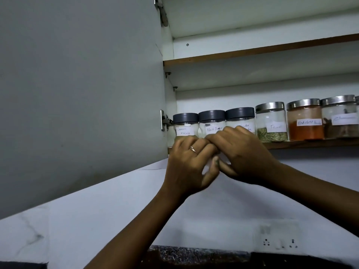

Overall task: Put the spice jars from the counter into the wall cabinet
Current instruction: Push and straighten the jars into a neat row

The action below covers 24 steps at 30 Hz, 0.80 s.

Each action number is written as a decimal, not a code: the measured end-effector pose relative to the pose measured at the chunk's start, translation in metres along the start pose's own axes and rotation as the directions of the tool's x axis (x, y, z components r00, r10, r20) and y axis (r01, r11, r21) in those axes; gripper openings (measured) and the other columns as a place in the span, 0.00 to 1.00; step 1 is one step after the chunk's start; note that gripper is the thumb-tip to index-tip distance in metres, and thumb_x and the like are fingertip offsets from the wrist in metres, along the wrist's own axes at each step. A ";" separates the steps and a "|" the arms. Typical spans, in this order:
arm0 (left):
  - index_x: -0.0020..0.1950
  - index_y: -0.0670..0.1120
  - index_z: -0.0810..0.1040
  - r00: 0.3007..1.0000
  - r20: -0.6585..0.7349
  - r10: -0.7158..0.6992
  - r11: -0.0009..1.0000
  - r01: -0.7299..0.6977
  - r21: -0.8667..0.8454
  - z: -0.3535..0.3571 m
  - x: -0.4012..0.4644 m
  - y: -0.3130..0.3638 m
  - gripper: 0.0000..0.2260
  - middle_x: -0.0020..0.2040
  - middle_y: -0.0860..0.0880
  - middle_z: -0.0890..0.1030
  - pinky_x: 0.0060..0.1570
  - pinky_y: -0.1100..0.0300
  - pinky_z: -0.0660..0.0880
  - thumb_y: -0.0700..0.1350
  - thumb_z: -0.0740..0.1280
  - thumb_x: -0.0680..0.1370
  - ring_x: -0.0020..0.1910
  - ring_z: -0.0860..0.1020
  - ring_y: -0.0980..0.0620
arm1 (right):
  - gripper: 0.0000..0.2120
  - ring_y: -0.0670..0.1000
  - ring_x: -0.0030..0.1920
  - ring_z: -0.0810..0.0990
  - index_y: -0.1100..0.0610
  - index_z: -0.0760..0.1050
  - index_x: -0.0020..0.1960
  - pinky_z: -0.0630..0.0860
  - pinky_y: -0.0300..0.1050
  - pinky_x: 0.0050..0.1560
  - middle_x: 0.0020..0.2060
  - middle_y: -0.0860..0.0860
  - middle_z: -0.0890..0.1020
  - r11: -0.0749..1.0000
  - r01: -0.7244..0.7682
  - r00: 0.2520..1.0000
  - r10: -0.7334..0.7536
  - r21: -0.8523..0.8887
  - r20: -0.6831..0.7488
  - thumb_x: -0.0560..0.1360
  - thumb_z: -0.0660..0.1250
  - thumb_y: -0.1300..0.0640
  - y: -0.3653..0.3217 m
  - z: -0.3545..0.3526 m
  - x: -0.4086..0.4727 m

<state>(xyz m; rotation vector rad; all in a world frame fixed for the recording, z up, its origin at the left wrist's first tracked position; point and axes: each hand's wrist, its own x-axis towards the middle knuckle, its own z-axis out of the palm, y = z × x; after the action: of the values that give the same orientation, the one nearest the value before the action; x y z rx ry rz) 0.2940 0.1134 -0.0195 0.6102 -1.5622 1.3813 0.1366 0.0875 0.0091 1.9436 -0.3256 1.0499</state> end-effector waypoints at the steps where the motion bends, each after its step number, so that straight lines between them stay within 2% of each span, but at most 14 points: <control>1: 0.41 0.42 0.79 0.997 0.010 -0.081 0.996 0.081 0.025 0.003 0.002 -0.004 0.09 0.40 0.45 0.80 0.42 0.54 0.67 0.43 0.60 0.74 0.40 0.74 0.45 | 0.16 0.57 0.36 0.76 0.62 0.77 0.51 0.71 0.46 0.37 0.38 0.55 0.79 0.999 -0.015 1.000 0.016 -0.030 0.016 0.72 0.58 0.53 0.004 0.004 0.004; 4: 0.47 0.43 0.79 0.928 0.046 -0.370 0.928 0.367 0.060 0.017 0.015 -0.017 0.11 0.44 0.47 0.80 0.44 0.54 0.70 0.40 0.59 0.71 0.42 0.76 0.45 | 0.15 0.59 0.40 0.76 0.62 0.76 0.54 0.71 0.49 0.39 0.42 0.57 0.79 0.989 -0.110 0.989 0.119 -0.098 0.089 0.71 0.62 0.56 0.020 0.018 0.014; 5: 0.51 0.44 0.79 0.889 0.070 -0.452 0.892 0.449 0.056 0.022 0.020 -0.022 0.14 0.48 0.47 0.80 0.48 0.53 0.70 0.39 0.58 0.70 0.45 0.77 0.45 | 0.16 0.60 0.43 0.76 0.62 0.75 0.56 0.72 0.50 0.41 0.45 0.58 0.79 0.981 -0.154 0.978 0.168 -0.114 0.120 0.70 0.63 0.57 0.027 0.023 0.017; 7: 0.61 0.44 0.76 0.809 0.170 -0.562 0.826 0.557 0.082 0.036 0.030 -0.033 0.20 0.61 0.46 0.78 0.61 0.52 0.67 0.39 0.57 0.71 0.59 0.75 0.44 | 0.21 0.61 0.52 0.75 0.62 0.72 0.62 0.71 0.52 0.49 0.55 0.58 0.77 0.961 -0.245 0.948 0.265 -0.124 0.175 0.70 0.64 0.58 0.039 0.035 0.023; 9: 0.70 0.44 0.69 0.717 0.303 -0.628 0.773 0.620 0.134 0.051 0.037 -0.044 0.23 0.71 0.46 0.69 0.72 0.52 0.56 0.39 0.59 0.74 0.71 0.66 0.47 | 0.26 0.59 0.61 0.72 0.61 0.66 0.68 0.67 0.52 0.58 0.64 0.57 0.73 0.937 -0.343 0.913 0.350 -0.070 0.212 0.71 0.63 0.59 0.049 0.044 0.030; 10: 0.72 0.44 0.65 0.667 0.353 -0.656 0.743 0.654 0.143 0.057 0.041 -0.049 0.25 0.74 0.46 0.66 0.74 0.51 0.51 0.38 0.61 0.75 0.73 0.62 0.48 | 0.27 0.58 0.65 0.70 0.60 0.64 0.70 0.64 0.52 0.60 0.66 0.56 0.71 0.923 -0.383 0.896 0.380 -0.029 0.229 0.71 0.62 0.60 0.053 0.047 0.033; 12: 0.74 0.44 0.63 0.585 0.412 -0.699 0.686 0.710 0.157 0.067 0.050 -0.058 0.28 0.75 0.46 0.63 0.75 0.48 0.46 0.36 0.63 0.75 0.76 0.58 0.48 | 0.30 0.55 0.70 0.65 0.58 0.59 0.72 0.59 0.51 0.66 0.71 0.56 0.66 0.901 -0.433 0.862 0.406 0.027 0.304 0.71 0.60 0.63 0.062 0.054 0.036; 15: 0.73 0.43 0.64 0.520 0.448 -0.728 0.657 0.716 0.236 0.073 0.062 -0.072 0.25 0.74 0.44 0.66 0.75 0.47 0.43 0.36 0.62 0.76 0.75 0.59 0.46 | 0.33 0.53 0.75 0.57 0.57 0.55 0.75 0.51 0.53 0.72 0.75 0.55 0.58 0.896 -0.443 0.830 0.393 0.040 0.395 0.71 0.60 0.65 0.072 0.061 0.037; 18: 0.69 0.44 0.70 0.479 0.482 -0.734 0.652 0.696 0.302 0.075 0.067 -0.084 0.20 0.68 0.42 0.74 0.75 0.47 0.47 0.36 0.61 0.77 0.69 0.69 0.43 | 0.34 0.52 0.75 0.57 0.58 0.55 0.75 0.49 0.49 0.73 0.75 0.55 0.60 0.893 -0.446 0.839 0.394 0.058 0.375 0.70 0.60 0.67 0.078 0.066 0.040; 21: 0.63 0.45 0.77 0.512 0.501 -0.697 0.696 0.650 0.305 0.078 0.068 -0.097 0.16 0.63 0.42 0.78 0.71 0.50 0.61 0.35 0.61 0.78 0.63 0.74 0.41 | 0.33 0.52 0.73 0.62 0.58 0.59 0.73 0.51 0.48 0.72 0.72 0.54 0.65 0.913 -0.406 0.871 0.375 0.034 0.318 0.69 0.60 0.68 0.085 0.071 0.042; 24: 0.63 0.47 0.78 0.502 0.546 -0.670 0.700 0.671 0.242 0.078 0.071 -0.111 0.16 0.64 0.44 0.78 0.63 0.51 0.72 0.35 0.62 0.78 0.62 0.75 0.43 | 0.32 0.53 0.70 0.65 0.57 0.62 0.72 0.52 0.47 0.70 0.70 0.53 0.69 0.933 -0.358 0.890 0.349 -0.024 0.295 0.69 0.61 0.69 0.091 0.075 0.043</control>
<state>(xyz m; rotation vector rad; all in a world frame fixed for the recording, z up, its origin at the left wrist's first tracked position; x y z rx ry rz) 0.3317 0.0270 0.1018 1.5993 -1.5085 0.5728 0.1514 -0.0178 0.0753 2.1207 -0.8637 0.9899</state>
